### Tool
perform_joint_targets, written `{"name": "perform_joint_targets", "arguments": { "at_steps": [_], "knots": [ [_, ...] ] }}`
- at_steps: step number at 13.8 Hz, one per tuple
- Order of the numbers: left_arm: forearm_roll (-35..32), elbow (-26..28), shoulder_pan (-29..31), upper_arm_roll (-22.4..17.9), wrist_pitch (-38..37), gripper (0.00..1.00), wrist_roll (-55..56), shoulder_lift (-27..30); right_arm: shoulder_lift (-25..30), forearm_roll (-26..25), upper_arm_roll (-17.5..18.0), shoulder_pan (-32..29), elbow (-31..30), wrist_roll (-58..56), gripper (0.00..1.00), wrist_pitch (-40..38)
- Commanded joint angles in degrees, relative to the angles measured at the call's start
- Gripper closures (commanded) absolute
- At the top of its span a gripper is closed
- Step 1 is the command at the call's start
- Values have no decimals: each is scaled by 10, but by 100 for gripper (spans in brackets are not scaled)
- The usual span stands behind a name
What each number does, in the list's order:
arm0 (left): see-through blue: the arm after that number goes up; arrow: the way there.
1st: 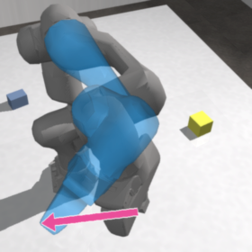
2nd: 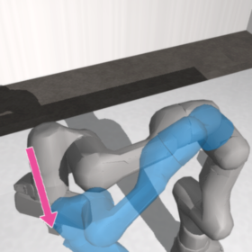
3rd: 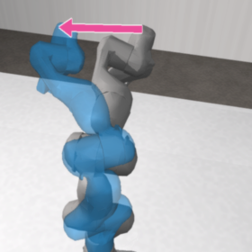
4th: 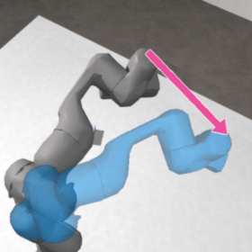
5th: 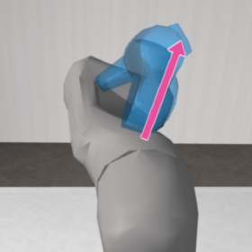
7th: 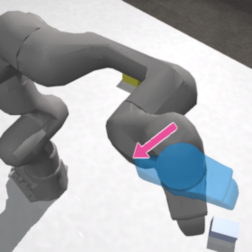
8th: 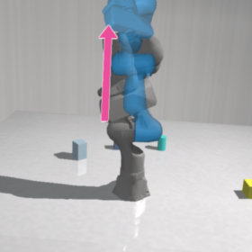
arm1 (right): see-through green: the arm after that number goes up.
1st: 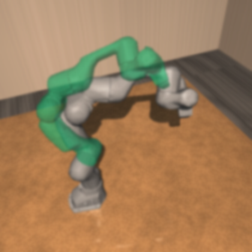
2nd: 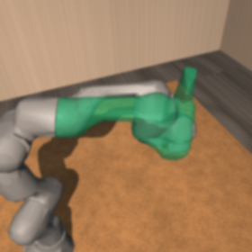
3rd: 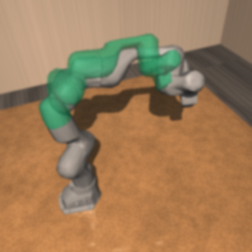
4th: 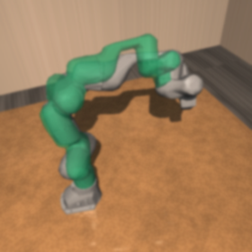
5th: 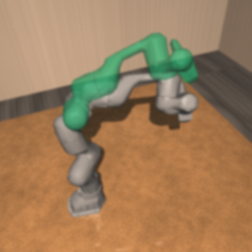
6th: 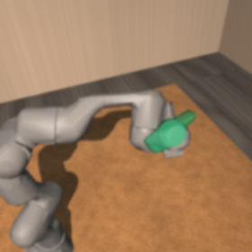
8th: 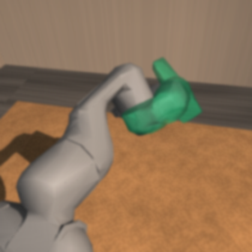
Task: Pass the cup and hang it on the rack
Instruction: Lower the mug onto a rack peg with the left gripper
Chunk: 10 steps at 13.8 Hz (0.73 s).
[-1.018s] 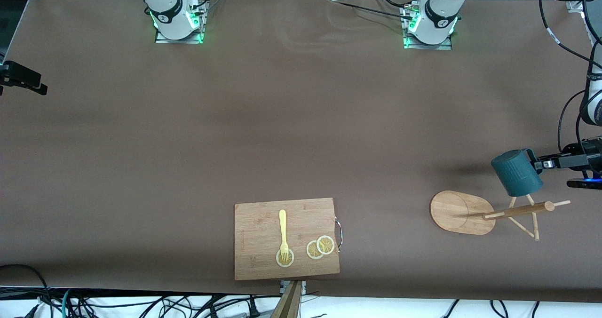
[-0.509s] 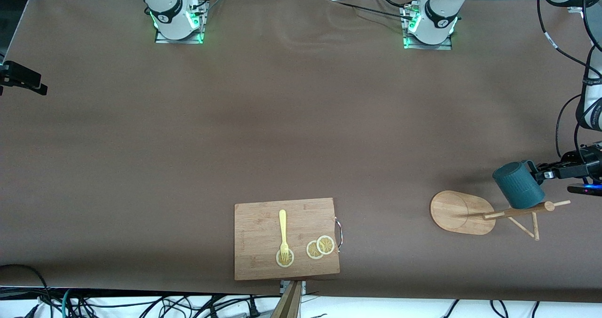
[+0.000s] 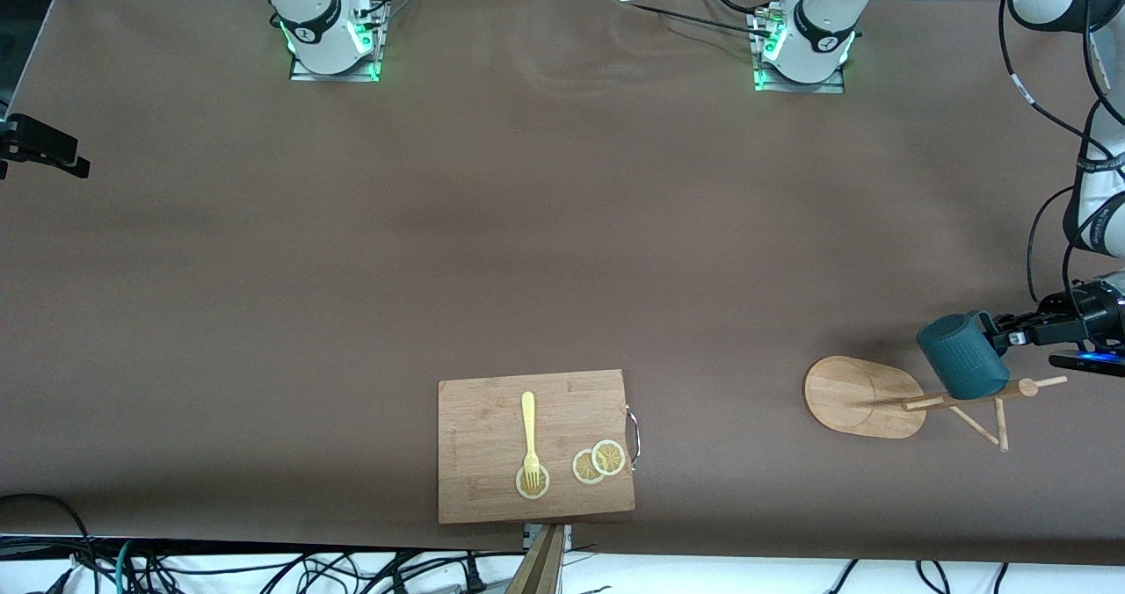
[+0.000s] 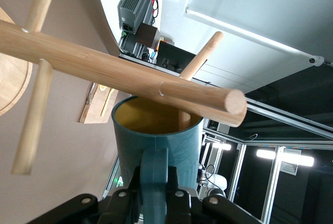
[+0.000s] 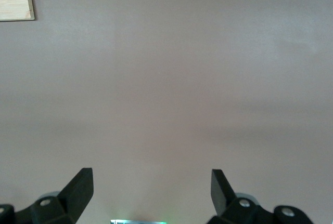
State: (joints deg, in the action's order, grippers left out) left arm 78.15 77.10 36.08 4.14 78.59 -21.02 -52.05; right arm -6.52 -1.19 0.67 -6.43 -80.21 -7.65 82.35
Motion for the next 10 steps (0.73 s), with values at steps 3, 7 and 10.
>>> {"name": "perform_joint_targets", "arguments": {
  "at_steps": [3, 7, 10],
  "knots": [
    [22, -42, 1, -14, 0, 93, 14, -23, 4, 8, -2, -2, -5, -8, 0, 5],
    [20, -42, 2, -18, -1, 10, 13, -23, 3, 8, -2, -1, -1, -3, 0, 5],
    [12, -50, -1, -37, -6, 0, 12, -17, 3, 8, -2, -1, -1, -3, 0, 5]
  ]
}}
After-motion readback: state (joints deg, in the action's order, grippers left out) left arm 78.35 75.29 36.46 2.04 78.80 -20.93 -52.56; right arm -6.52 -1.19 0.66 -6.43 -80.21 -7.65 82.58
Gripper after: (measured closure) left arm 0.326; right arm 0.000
